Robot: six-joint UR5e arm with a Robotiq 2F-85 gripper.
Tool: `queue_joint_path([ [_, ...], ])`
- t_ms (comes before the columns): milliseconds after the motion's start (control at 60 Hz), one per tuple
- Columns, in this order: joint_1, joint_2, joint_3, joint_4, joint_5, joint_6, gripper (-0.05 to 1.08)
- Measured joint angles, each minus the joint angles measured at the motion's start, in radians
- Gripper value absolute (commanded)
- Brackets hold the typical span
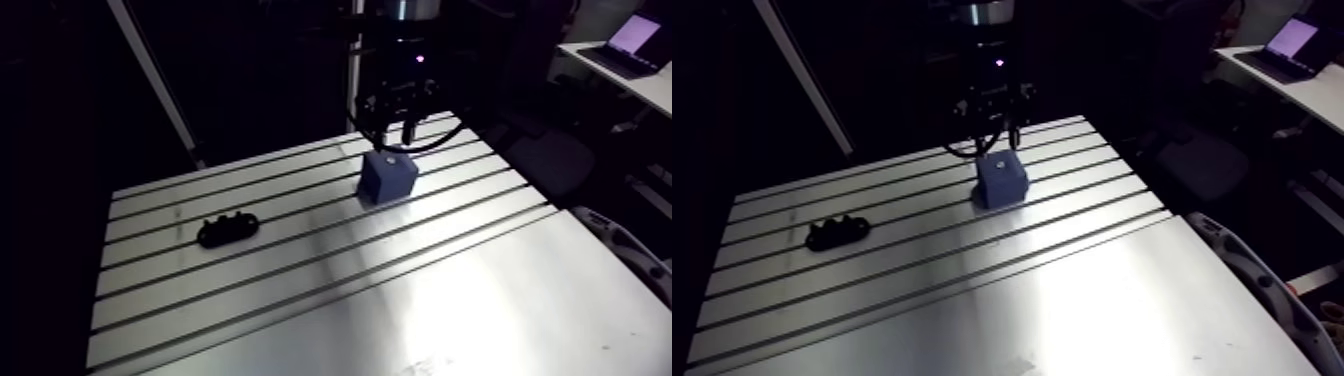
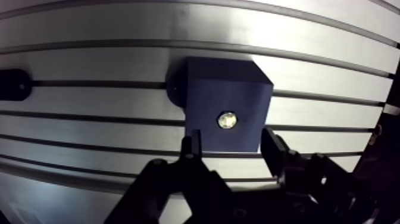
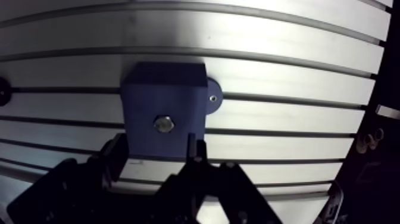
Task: Pick up the M10 bolt and insert it into the hex recess until seated.
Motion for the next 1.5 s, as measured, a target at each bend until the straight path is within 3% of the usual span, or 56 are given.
queue_joint_path([
  [517,0.027,-0.103,-0.091,0.144,0.006,0.089,0.0],
  [1500,0.24,-0.235,-0.255,0.405,0.008,0.33,0.0],
])
